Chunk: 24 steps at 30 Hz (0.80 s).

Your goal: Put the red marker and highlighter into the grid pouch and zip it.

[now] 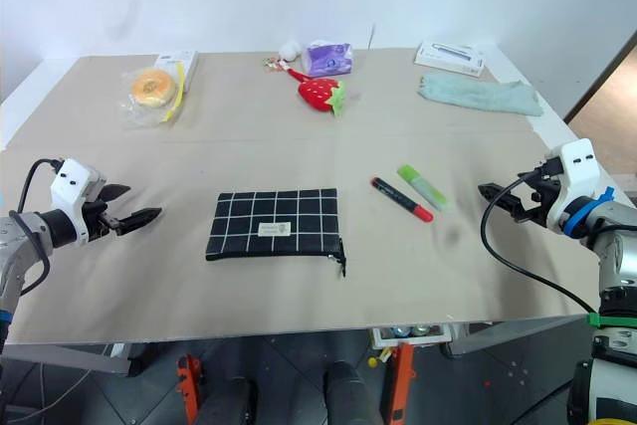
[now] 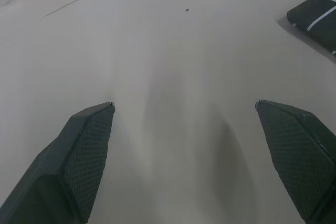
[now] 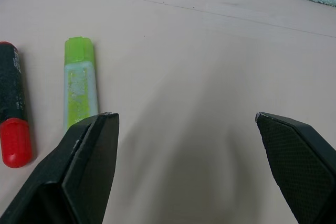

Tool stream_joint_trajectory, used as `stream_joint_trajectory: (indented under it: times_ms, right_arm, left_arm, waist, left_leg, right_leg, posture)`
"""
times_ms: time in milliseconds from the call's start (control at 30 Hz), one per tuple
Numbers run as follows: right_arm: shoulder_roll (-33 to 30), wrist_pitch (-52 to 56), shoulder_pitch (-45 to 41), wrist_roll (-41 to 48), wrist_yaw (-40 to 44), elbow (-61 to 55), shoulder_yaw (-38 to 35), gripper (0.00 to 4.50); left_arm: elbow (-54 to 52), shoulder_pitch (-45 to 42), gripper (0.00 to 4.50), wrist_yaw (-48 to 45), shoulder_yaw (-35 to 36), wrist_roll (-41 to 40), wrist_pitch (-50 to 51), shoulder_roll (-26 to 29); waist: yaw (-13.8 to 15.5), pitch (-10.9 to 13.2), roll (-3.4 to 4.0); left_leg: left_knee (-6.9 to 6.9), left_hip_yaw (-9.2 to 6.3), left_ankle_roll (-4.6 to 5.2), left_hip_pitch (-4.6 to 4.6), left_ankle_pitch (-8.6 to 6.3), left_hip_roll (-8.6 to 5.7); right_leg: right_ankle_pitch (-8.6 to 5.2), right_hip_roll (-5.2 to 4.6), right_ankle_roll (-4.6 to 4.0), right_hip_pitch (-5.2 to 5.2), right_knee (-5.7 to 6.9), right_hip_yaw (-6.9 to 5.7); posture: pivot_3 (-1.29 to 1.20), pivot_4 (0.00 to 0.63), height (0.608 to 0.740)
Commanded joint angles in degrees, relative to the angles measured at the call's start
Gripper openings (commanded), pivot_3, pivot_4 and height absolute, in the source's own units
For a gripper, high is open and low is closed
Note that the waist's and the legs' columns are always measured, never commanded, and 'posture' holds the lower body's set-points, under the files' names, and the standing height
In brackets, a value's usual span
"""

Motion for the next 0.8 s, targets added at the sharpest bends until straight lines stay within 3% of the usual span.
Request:
stream_joint_trajectory:
  times_ms: [33, 800]
  right_arm:
    - [-0.92, -0.8, -1.06, 0.03, 0.5, -0.41, -0.68, 4.5]
    - [-0.97, -0.03, -0.85, 0.03, 0.68, -1.53, -1.12, 4.5]
  left_arm:
    - [-1.9, -0.17, 4.44, 0.14, 1.79, -0.41, -0.07, 0.79]
    - [-2.44, -0.08, 4.44, 0.75, 2.13, -0.62, 0.51, 0.49]
  waist:
    - [0.0, 0.0, 0.0]
    - [0.0, 0.0, 0.0]
  left_leg:
    - [0.0, 0.0, 0.0, 0.0, 0.0, 0.0]
    - [0.0, 0.0, 0.0, 0.0, 0.0, 0.0]
  right_leg:
    - [0.0, 0.0, 0.0, 0.0, 0.0, 0.0]
    - [0.01, 0.0, 0.0, 0.0, 0.01, 0.0]
  posture:
    - [0.0, 0.15, 0.74]
    - [0.0, 0.15, 0.74]
